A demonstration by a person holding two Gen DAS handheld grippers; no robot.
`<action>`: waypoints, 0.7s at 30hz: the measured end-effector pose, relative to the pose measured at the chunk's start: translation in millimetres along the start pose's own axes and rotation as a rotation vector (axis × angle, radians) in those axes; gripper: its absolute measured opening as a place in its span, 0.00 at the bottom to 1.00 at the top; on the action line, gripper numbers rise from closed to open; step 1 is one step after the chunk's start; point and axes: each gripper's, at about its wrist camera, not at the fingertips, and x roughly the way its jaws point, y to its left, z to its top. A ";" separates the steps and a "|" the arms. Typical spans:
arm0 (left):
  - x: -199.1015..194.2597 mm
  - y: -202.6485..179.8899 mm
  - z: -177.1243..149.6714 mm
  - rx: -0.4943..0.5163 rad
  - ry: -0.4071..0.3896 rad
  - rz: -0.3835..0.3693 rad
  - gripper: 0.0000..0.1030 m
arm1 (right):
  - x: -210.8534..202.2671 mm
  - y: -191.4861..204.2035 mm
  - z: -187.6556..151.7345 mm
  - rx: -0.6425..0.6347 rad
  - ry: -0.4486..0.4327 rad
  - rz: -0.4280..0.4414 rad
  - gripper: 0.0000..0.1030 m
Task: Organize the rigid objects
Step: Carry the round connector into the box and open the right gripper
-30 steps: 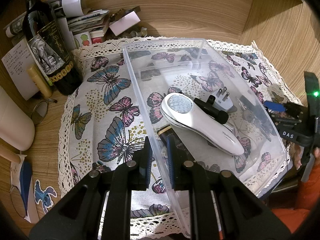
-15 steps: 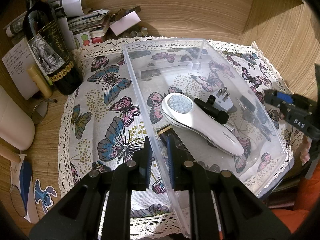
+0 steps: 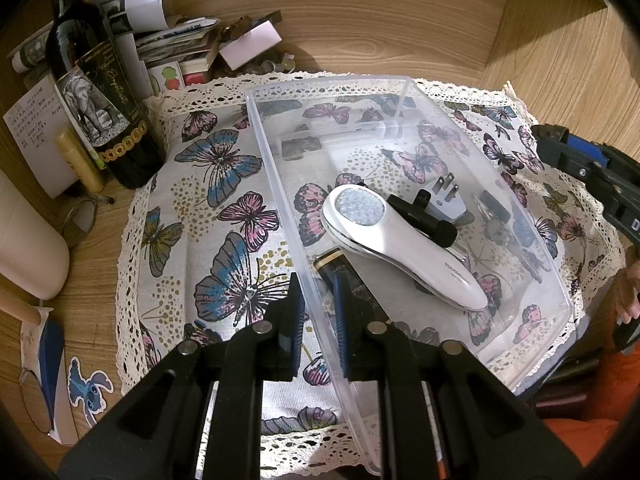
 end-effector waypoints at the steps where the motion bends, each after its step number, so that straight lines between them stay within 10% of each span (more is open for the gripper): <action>1: 0.0 0.0 0.0 0.000 0.000 0.000 0.14 | -0.3 4.7 1.1 -0.011 -0.003 0.011 0.30; 21: 0.1 0.0 0.2 0.000 0.000 0.000 0.14 | 26.4 51.1 -14.8 -0.118 0.104 0.126 0.30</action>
